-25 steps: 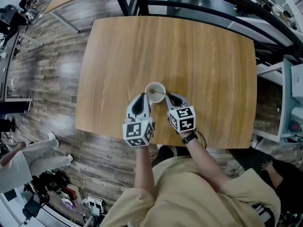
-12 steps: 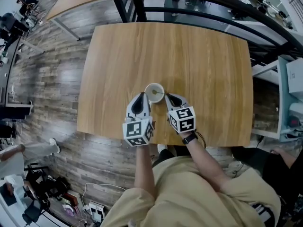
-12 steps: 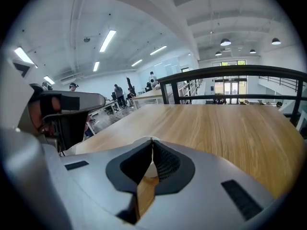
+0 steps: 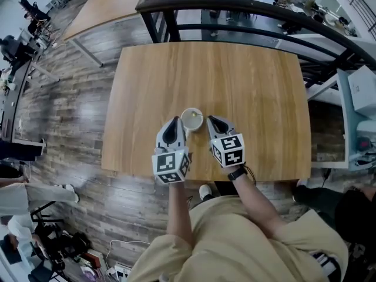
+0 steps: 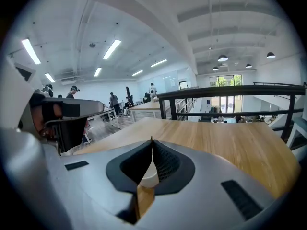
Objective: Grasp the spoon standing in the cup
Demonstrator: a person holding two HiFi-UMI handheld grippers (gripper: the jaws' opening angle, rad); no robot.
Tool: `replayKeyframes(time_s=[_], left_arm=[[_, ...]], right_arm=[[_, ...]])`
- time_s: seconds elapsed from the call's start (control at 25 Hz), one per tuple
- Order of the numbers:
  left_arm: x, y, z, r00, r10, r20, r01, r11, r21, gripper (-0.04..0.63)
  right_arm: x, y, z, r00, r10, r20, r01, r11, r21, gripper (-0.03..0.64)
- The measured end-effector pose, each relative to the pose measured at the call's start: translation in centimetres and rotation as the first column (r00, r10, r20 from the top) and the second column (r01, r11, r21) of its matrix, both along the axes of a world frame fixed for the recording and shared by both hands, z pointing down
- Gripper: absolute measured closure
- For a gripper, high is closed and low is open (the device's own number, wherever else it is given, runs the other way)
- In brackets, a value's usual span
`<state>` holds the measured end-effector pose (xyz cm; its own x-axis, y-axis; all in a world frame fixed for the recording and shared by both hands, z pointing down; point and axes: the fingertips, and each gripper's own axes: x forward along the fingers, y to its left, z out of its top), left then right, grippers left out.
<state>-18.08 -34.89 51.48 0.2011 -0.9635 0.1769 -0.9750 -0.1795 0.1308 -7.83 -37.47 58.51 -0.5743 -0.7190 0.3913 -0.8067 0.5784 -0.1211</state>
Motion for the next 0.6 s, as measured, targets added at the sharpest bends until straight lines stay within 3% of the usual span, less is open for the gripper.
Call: replayKeyframes(time_s=[0.6], left_arm=[[-0.5, 4.7, -7.4, 0.996, -0.015, 0.088, 0.002, 0.989, 0.145, 0.583]], right_arm=[[2.4, 2.7, -10.5, 0.996, 0.058, 0.063, -0.071, 0.971, 0.230, 0.598]])
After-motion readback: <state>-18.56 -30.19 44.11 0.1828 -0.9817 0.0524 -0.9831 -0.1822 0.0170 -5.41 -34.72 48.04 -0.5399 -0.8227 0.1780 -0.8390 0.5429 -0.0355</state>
